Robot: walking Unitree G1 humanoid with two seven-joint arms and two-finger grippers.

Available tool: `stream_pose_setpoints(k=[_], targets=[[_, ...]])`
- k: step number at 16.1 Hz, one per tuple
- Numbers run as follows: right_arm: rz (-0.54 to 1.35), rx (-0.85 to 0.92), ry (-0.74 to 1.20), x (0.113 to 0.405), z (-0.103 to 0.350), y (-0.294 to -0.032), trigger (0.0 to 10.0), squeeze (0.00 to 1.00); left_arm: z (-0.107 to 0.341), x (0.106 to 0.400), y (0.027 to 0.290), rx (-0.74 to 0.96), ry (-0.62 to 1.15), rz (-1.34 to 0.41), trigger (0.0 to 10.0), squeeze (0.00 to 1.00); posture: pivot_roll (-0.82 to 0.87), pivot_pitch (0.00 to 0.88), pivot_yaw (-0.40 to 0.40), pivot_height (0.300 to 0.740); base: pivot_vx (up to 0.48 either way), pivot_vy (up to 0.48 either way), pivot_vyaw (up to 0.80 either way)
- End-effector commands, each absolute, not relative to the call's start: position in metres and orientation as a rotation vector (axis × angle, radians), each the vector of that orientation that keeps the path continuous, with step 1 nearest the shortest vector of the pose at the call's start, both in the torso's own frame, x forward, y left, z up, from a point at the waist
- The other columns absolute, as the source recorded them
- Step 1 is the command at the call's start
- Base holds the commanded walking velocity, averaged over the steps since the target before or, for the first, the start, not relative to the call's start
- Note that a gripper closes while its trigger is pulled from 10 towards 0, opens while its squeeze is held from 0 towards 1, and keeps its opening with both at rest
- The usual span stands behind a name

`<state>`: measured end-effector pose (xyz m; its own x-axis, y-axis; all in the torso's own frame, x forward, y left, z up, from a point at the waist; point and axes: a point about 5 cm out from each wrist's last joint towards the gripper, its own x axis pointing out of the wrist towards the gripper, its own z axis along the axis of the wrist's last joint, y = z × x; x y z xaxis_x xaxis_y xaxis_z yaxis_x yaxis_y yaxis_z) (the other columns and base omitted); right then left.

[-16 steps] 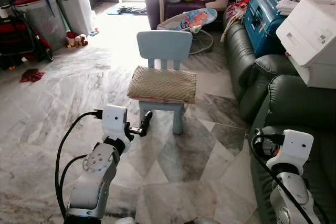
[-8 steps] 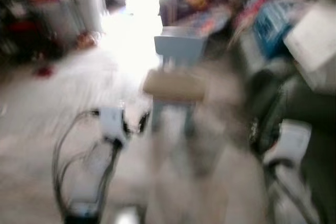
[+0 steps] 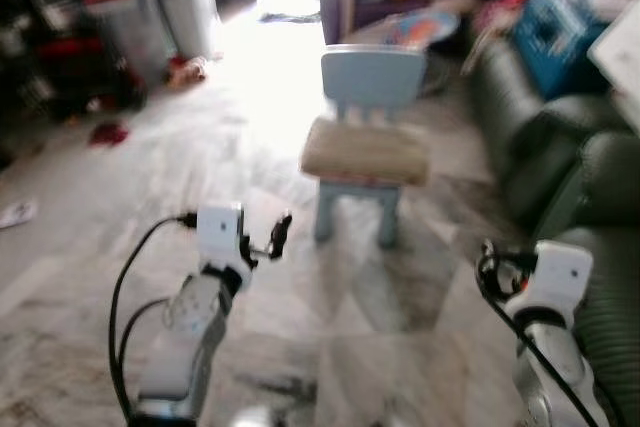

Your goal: Move the pillow to the sofa

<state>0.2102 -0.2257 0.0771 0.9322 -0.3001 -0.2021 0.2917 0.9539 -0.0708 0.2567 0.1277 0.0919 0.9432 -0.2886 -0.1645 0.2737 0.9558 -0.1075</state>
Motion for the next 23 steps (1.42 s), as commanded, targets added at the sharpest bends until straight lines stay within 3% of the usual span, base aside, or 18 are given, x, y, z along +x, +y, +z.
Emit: stream_pose_setpoints(k=[1,5,14,23], targets=[[-0.279,-0.054,0.194,0.213,0.08,-0.22,10.0,0.0,0.093,0.256,0.133,-0.058,0.176,-0.279,10.0,0.0,-0.06,0.0,-0.003,0.74,0.0,0.0,-0.43],[-0.286,-0.036,0.195,0.213,0.079,-0.221,10.0,0.0,0.091,0.258,0.14,-0.05,0.191,-0.253,10.0,0.0,-0.05,0.0,0.002,0.74,0.215,0.0,-0.29],[-0.096,-0.052,0.136,0.228,0.088,-0.202,10.0,0.0,0.089,0.253,0.15,-0.011,0.18,-0.152,10.0,0.0,-0.03,0.0,-0.031,0.74,0.348,0.0,0.0],[-0.089,-0.045,0.137,0.225,0.081,-0.198,10.0,0.0,0.076,0.243,0.163,0.021,0.208,-0.089,10.0,0.0,-0.01,0.0,-0.039,0.74,0.38,0.0,0.0]])
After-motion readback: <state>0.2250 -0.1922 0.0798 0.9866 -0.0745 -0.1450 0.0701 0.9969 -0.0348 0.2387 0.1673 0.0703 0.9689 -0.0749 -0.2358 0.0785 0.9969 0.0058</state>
